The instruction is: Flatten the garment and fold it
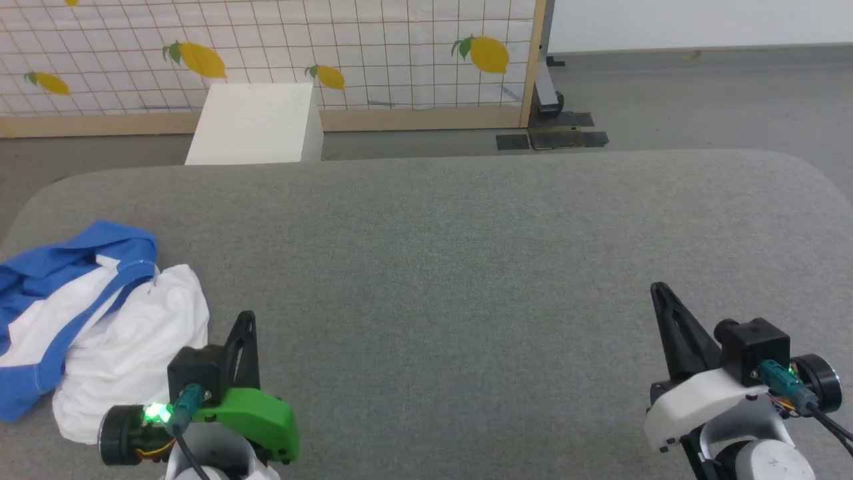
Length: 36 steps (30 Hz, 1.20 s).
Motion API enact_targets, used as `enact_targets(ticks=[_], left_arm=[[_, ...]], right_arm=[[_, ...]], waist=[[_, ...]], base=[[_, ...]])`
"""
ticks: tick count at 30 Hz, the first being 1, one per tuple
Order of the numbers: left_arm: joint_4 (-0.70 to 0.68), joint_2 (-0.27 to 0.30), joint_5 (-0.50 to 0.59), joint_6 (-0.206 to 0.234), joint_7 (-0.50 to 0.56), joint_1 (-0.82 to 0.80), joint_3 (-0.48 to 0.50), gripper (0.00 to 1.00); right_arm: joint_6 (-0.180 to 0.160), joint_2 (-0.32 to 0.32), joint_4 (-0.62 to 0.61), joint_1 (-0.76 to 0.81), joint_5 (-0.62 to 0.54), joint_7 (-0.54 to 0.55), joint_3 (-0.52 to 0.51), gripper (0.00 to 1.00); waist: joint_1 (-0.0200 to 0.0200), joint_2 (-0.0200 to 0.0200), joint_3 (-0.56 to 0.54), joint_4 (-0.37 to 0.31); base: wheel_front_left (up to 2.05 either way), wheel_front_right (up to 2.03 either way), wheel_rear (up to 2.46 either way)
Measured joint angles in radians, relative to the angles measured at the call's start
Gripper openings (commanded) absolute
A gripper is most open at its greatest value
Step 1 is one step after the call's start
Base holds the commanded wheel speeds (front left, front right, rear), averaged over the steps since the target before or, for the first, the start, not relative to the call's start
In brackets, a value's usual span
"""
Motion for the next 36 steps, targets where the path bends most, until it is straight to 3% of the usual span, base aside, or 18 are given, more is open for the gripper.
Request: enact_targets(ticks=[35, 36], left_arm=[[0.0, 0.0, 0.0, 0.0, 0.0, 0.0, 0.0, 0.0], [0.0, 0.0, 0.0, 0.0, 0.0, 0.0, 0.0, 1.0]], right_arm=[[0.0, 0.0, 0.0, 0.0, 0.0, 0.0, 0.0, 0.0], [0.0, 0.0, 0.0, 0.0, 0.0, 0.0, 0.0, 1.0]], waist=[[0.0, 0.0, 0.0, 0.0], [0.0, 0.0, 0.0, 0.0]], base=[[0.0, 0.0, 0.0], [0.0, 0.0, 0.0]])
